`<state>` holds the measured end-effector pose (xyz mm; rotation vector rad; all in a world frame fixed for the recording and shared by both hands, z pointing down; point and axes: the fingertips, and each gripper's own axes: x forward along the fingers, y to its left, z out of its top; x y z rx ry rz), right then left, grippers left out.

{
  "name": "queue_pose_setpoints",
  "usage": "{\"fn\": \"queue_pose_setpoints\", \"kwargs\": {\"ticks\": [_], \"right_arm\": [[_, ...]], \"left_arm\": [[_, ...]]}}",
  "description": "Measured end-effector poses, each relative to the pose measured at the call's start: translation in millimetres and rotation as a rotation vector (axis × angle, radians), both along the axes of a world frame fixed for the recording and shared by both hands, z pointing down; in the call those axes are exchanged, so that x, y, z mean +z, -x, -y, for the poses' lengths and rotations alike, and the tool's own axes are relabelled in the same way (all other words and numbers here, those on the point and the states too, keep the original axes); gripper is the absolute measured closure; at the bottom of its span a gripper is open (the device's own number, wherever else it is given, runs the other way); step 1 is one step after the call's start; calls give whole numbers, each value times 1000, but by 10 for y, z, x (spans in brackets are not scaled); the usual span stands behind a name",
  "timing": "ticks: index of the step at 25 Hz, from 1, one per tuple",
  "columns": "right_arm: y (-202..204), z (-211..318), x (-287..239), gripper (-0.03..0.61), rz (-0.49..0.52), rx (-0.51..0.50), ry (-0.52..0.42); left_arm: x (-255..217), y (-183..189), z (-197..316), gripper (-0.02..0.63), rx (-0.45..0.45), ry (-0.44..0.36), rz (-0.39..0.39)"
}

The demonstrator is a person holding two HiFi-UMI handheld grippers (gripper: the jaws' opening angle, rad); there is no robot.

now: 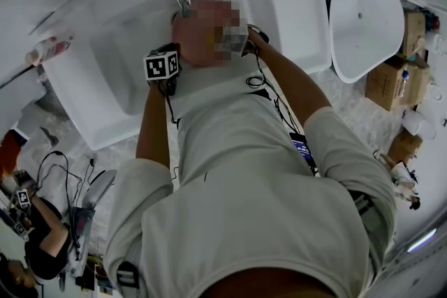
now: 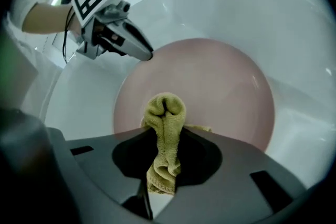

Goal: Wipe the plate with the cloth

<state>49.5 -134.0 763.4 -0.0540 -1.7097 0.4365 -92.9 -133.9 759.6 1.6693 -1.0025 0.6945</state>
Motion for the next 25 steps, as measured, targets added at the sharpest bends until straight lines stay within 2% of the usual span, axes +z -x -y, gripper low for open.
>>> {"fn": "queue_pose_setpoints", "kwargs": {"ticks": [4,9,13,17,21,25], "right_arm": [[-102,401,0,497,-80,119,-45],[13,746,21,497,-110,207,-117],[222,966,44,495,-77,218,-230],[421,1019,30,495,-47,229,-293],[640,915,22,495,11,217,-306],[860,638,9,495,68,130,-275]], "left_arm": [[5,-18,-16,550,8,14,-25],[4,-47,-55,541,26,24,-26],[2,-50,-50,540,27,25,-31],[10,-40,-48,538,21,24,-27],[13,-38,-50,540,2,21,-40],[19,-36,-55,540,-8,20,-43]]}}
